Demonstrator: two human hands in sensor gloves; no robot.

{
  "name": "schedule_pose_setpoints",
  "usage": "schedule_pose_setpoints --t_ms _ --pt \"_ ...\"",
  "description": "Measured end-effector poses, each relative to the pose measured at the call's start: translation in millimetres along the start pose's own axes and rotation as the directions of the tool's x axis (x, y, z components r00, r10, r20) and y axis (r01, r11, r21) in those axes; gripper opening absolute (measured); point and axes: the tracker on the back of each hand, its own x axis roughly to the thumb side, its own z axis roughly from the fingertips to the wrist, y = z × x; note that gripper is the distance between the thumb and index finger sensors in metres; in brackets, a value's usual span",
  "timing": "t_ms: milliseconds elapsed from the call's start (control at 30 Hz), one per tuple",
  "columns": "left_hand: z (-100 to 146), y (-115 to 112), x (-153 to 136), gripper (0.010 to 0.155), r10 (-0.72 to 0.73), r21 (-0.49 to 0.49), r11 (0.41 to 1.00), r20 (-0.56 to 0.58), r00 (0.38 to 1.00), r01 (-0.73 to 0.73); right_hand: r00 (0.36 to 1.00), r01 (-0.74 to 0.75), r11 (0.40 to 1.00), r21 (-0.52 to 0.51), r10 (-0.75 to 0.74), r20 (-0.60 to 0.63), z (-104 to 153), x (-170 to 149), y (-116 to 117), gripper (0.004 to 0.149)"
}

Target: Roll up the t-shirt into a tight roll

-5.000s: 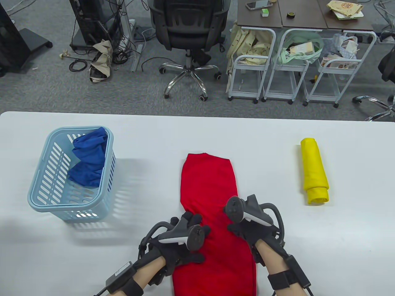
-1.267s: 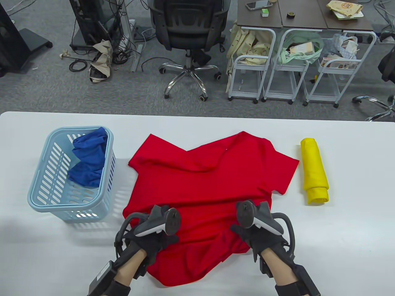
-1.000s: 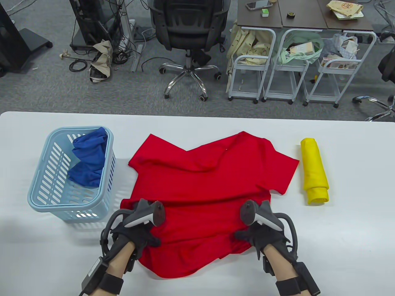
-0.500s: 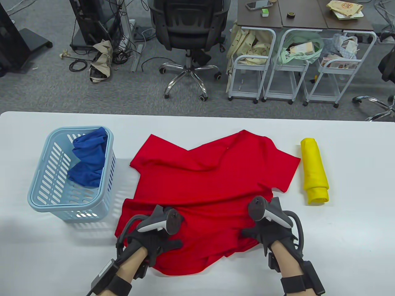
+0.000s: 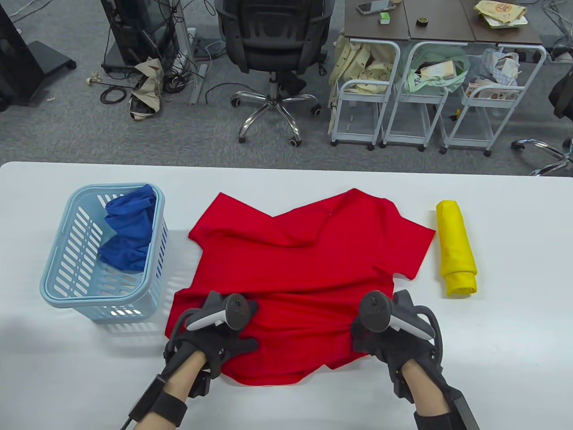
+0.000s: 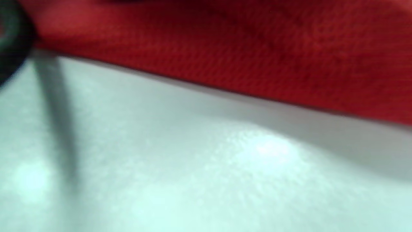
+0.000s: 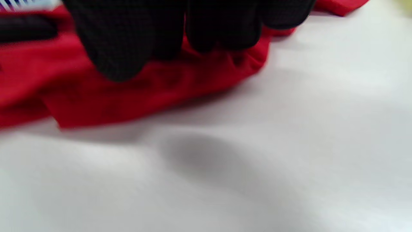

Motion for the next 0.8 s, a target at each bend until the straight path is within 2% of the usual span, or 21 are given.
schedule_pose_setpoints --t_ms 33,67,100,133,200,233,300,433,500,533,567,633,700,733,800 --pt "-0.3 0.7 -2.4 0.082 0.007 0.001 1.000 -0.005 1.000 -0.007 0.999 -0.050 0.998 0.036 0.050 -0.016 -4.6 -1.7 8.8 0.063" --pt "-0.5 1.2 -4.0 0.081 0.014 0.002 1.000 -0.005 1.000 -0.014 1.000 -0.026 0.999 0.026 0.026 -0.004 -5.4 -2.8 11.5 0.063" --pt "-0.9 1.6 -5.7 0.081 0.021 0.001 1.000 -0.005 1.000 -0.021 1.000 0.021 1.000 -0.007 -0.021 0.000 -8.9 -5.5 11.2 0.058" --pt "-1.0 2.0 -7.1 0.081 0.024 0.002 1.000 -0.005 1.000 -0.024 0.999 0.042 0.999 -0.008 -0.042 -0.005 -10.2 -8.6 9.0 0.044" --pt "-0.8 2.5 -9.3 0.080 0.029 0.006 1.000 -0.009 1.000 -0.029 0.996 0.085 0.996 -0.020 -0.085 0.011 -9.9 -18.5 6.3 0.036" --pt "-0.9 2.4 -10.0 0.080 0.032 0.005 0.999 -0.009 0.999 -0.032 0.994 0.112 0.993 -0.024 -0.112 0.006 -7.2 -24.3 4.4 0.036" --pt "-0.7 2.8 -12.3 0.080 0.043 0.006 0.999 -0.011 0.999 -0.043 0.984 0.153 0.983 -0.103 -0.162 -0.077 7.7 -53.4 -7.8 0.035" --pt "-1.8 1.2 -8.2 0.082 0.078 -0.011 0.997 0.020 0.997 -0.078 0.940 0.301 0.932 -0.201 -0.326 -0.104 31.6 -91.4 -18.6 0.034" --pt "-1.4 1.5 -6.4 0.083 0.040 -0.003 0.999 0.010 0.999 -0.040 0.932 0.168 0.961 -0.222 -0.228 -0.283 37.9 -100.5 -20.8 0.035" --pt "-1.6 1.3 -6.8 0.082 0.050 -0.004 0.999 0.010 0.999 -0.050 0.923 0.134 0.964 -0.228 -0.205 -0.325 40.2 -101.8 -21.6 0.038" --pt "-1.8 1.0 -7.0 0.083 0.059 -0.009 0.998 0.012 0.998 -0.059 0.923 0.154 0.959 -0.237 -0.225 -0.311 40.6 -99.8 -21.7 0.040" --pt "-1.7 1.2 -6.9 0.083 0.055 -0.007 0.998 0.011 0.998 -0.054 0.940 0.256 0.939 -0.232 -0.297 -0.168 35.4 -83.6 -21.5 0.045" --pt "-1.7 1.4 -6.8 0.083 0.052 -0.006 0.999 0.010 0.999 -0.052 0.945 0.324 0.931 -0.171 -0.328 0.002 22.8 -49.8 -17.7 0.051" --pt "-1.7 1.5 -7.1 0.083 0.055 -0.006 0.998 0.011 0.998 -0.055 0.957 0.289 0.949 -0.127 -0.287 0.039 17.0 -32.9 -13.7 0.056" --pt "-1.3 1.8 -7.2 0.083 0.055 -0.001 0.998 0.011 0.998 -0.055 0.991 0.128 0.991 -0.042 -0.126 0.051 6.7 -5.1 -0.6 0.076"
